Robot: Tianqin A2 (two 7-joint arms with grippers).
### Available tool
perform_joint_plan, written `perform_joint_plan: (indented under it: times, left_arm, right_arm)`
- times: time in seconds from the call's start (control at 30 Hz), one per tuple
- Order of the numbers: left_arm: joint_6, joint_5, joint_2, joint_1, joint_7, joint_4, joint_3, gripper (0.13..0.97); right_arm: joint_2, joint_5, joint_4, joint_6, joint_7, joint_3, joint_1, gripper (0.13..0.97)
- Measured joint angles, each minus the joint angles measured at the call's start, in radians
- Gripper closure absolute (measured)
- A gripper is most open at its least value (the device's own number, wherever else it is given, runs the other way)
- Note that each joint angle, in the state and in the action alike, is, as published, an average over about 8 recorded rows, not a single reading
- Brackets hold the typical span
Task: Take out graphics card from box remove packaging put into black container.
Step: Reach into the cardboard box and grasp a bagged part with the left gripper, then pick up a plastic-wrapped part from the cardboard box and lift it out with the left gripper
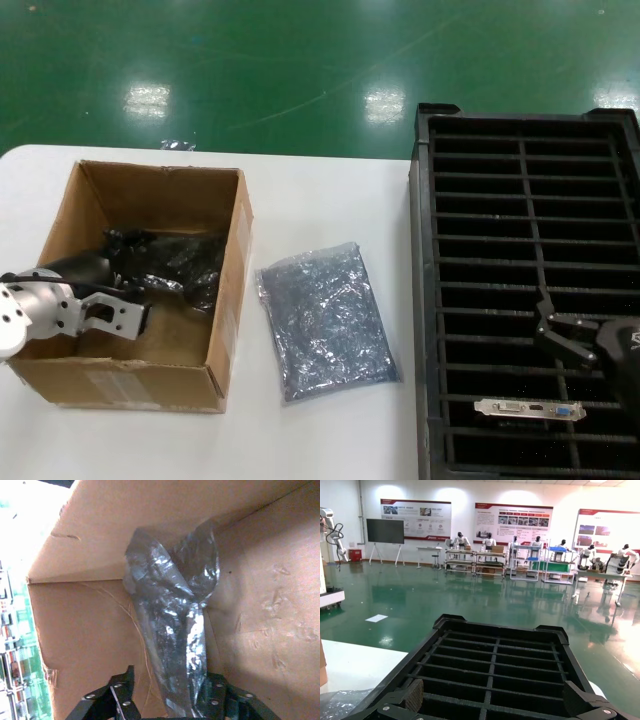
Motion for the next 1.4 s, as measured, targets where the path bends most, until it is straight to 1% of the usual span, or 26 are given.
perform_joint_plan:
  times: [0.13, 0.27, 0.53, 0.57, 0.83, 0.97, 1.17, 1.27, 1.4]
  left_arm:
    - [0.001, 0.028, -0.020, 0.029, -0.054, -0.061, 0.009, 0.676]
    - [0.004, 0.056, -0.039, 0.057, -0.104, -0.118, 0.015, 0.676]
    - [0.009, 0.113, -0.074, 0.103, -0.196, -0.218, 0.017, 0.837]
    - [0.009, 0.119, -0.078, 0.108, -0.205, -0.227, 0.017, 0.837]
    - [0.015, 0.160, -0.109, 0.149, -0.273, -0.307, 0.006, 0.931]
    - [0.010, 0.171, -0.122, 0.166, -0.293, -0.336, -0.002, 0.941]
    - [-0.014, 0.171, -0.138, 0.189, -0.308, -0.375, -0.021, 0.957]
    - [-0.023, 0.180, -0.149, 0.211, -0.329, -0.419, -0.041, 0.958]
    - [-0.027, 0.213, -0.167, 0.254, -0.379, -0.506, -0.086, 0.958]
  right_arm:
    - [0.000, 0.000, 0.000, 0.000, 0.000, 0.000, 0.000, 0.129]
    - [0.000, 0.000, 0.000, 0.000, 0.000, 0.000, 0.000, 0.129]
    - [0.000, 0.000, 0.000, 0.000, 0.000, 0.000, 0.000, 0.129]
    - [0.000, 0.000, 0.000, 0.000, 0.000, 0.000, 0.000, 0.129]
    - [0.000, 0.000, 0.000, 0.000, 0.000, 0.000, 0.000, 0.129]
    - [0.000, 0.000, 0.000, 0.000, 0.000, 0.000, 0.000, 0.129]
    - [0.000, 0.000, 0.000, 0.000, 0.000, 0.000, 0.000, 0.129]
    - [0.000, 0.000, 0.000, 0.000, 0.000, 0.000, 0.000, 0.129]
    - [0.000, 0.000, 0.000, 0.000, 0.000, 0.000, 0.000, 0.129]
